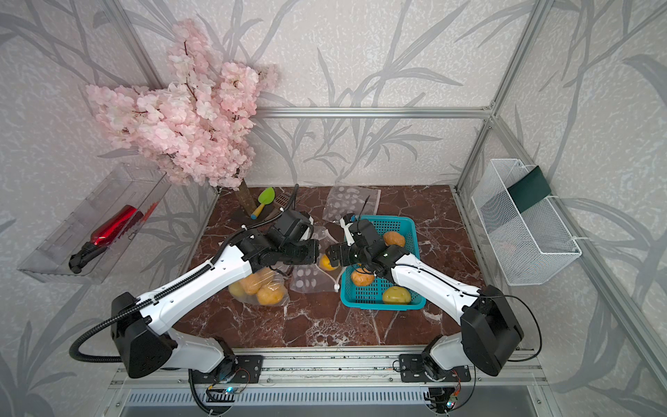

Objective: Put the potatoes into a zipper bag and zip it
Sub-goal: Place the potato into the zipper food storage bag, then pick up the potato from the basket.

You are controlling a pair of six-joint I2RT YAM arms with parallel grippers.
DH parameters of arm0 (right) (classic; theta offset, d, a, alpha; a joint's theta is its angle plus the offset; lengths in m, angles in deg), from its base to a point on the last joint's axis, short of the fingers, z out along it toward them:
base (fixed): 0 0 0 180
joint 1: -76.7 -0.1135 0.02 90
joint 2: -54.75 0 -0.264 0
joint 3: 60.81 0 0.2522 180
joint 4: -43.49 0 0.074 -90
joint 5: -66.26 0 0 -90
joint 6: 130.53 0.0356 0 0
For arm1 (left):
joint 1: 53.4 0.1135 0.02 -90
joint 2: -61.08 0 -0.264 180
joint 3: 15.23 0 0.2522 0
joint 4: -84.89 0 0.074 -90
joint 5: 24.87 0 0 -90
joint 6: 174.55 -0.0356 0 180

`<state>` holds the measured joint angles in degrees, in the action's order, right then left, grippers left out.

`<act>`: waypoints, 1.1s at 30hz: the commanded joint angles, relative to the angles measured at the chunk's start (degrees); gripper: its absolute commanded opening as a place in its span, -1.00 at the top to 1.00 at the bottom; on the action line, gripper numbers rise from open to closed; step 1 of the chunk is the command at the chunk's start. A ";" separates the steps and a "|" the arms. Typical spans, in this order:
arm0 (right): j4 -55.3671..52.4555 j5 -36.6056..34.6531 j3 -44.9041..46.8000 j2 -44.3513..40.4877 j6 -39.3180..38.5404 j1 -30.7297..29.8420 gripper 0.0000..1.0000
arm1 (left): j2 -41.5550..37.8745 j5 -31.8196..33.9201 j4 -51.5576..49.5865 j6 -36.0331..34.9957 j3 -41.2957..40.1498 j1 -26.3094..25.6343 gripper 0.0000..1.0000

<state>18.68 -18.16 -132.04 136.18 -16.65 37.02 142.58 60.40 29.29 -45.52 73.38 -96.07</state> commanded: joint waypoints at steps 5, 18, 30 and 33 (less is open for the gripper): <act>0.50 4.54 0.52 -4.92 0.79 -0.14 -0.98 | -0.47 0.14 0.12 0.04 -0.33 0.23 1.00; -10.73 2.66 -4.99 -14.52 2.92 0.13 -0.98 | -1.90 3.30 -1.26 0.66 -1.02 1.62 1.00; -19.36 -4.67 1.34 -33.77 20.02 11.36 -0.98 | -1.69 4.20 -1.29 1.05 -1.72 2.48 1.00; -24.07 0.68 -1.19 -32.19 11.58 14.18 -0.98 | -1.43 4.65 -1.40 0.96 -1.61 2.67 1.00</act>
<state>0.74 -21.48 -130.64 102.68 -0.48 49.52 141.83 63.55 28.67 -44.93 72.18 -93.82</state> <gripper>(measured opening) 0.990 0.048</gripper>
